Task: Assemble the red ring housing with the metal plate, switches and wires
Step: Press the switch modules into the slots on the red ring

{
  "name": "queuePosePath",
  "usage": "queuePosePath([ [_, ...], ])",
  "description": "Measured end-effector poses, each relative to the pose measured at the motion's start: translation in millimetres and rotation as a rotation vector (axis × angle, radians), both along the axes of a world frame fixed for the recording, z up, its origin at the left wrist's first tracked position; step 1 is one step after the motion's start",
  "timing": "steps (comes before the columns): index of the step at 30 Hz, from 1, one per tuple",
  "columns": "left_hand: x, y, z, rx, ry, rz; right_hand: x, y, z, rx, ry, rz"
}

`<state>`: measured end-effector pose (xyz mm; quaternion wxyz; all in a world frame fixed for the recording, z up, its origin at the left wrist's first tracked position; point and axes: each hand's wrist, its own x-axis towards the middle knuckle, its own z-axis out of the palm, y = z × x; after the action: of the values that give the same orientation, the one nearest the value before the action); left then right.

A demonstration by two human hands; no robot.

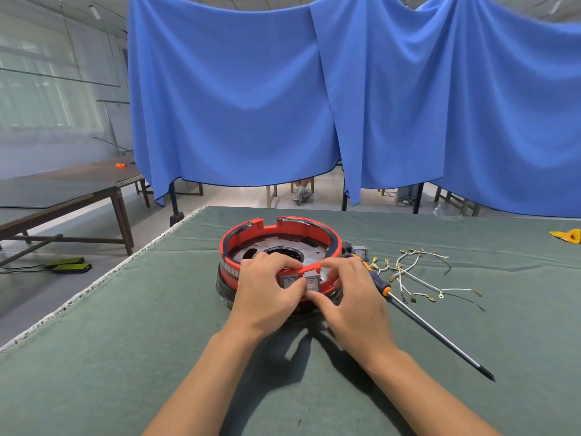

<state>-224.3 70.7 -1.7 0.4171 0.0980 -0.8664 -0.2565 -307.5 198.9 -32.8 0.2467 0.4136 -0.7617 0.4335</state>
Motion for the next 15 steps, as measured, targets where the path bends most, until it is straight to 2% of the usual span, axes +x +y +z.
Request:
queuePosePath([
  [6, -2, 2, 0, -0.020, 0.014, 0.027, -15, 5, 6, 0.112, -0.099, 0.111],
  [15, -5, 1, -2, -0.006, 0.045, 0.041, -34, -3, 7, 0.078, -0.233, 0.248],
])
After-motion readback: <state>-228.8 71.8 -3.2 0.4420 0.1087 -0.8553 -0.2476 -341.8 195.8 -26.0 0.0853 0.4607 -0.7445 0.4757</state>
